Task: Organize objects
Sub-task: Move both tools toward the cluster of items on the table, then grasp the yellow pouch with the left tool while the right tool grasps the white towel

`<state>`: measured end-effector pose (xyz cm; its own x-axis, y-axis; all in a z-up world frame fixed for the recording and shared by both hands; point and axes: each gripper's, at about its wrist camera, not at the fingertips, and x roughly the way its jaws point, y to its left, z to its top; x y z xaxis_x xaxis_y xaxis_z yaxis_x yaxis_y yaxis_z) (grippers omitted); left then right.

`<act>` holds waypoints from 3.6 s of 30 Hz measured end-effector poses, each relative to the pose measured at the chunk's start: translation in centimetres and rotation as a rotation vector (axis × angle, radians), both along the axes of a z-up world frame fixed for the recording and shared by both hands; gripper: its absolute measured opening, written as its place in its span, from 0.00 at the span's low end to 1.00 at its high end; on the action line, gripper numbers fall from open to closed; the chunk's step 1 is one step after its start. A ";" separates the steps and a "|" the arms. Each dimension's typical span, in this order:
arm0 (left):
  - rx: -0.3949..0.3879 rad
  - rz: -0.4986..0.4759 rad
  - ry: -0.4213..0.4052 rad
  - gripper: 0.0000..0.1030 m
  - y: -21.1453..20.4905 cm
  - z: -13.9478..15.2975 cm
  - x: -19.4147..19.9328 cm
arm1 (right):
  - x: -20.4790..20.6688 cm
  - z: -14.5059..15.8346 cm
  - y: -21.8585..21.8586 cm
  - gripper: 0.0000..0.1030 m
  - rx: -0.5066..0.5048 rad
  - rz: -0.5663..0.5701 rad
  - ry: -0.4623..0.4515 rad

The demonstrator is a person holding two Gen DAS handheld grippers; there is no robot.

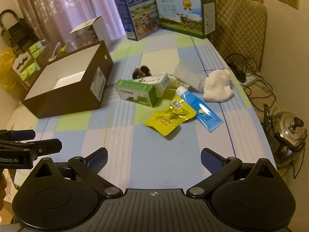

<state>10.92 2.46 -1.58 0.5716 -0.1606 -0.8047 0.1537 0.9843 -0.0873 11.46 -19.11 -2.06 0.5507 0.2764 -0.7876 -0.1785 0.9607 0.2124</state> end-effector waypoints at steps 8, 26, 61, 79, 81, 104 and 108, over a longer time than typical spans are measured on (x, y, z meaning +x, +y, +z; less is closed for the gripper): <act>0.019 -0.115 0.013 0.99 -0.2 -0.7 4.3 | 1.3 -0.3 0.0 0.98 0.033 -0.099 -0.004; 0.040 -0.315 0.065 0.99 -0.5 -4.3 10.2 | 2.3 -2.9 0.7 0.84 0.098 -0.304 0.035; 0.073 -0.329 0.142 0.81 -16.2 -13.3 16.3 | 9.3 -5.9 -13.4 0.83 0.085 -0.099 0.115; 0.076 -0.232 0.095 0.39 -14.8 -13.1 11.5 | 12.2 -7.0 -13.0 0.83 0.085 0.026 0.135; 0.057 -0.199 0.087 0.38 -14.0 -12.6 11.0 | 12.5 -7.1 -12.9 0.83 0.081 0.038 0.132; 0.025 0.260 0.040 0.29 -3.6 -9.5 8.9 | 21.9 -8.8 -12.9 0.74 0.045 0.095 -0.040; 0.018 0.302 0.044 0.29 -2.7 -9.3 8.3 | 23.4 -9.8 -12.6 0.73 0.077 0.101 -0.037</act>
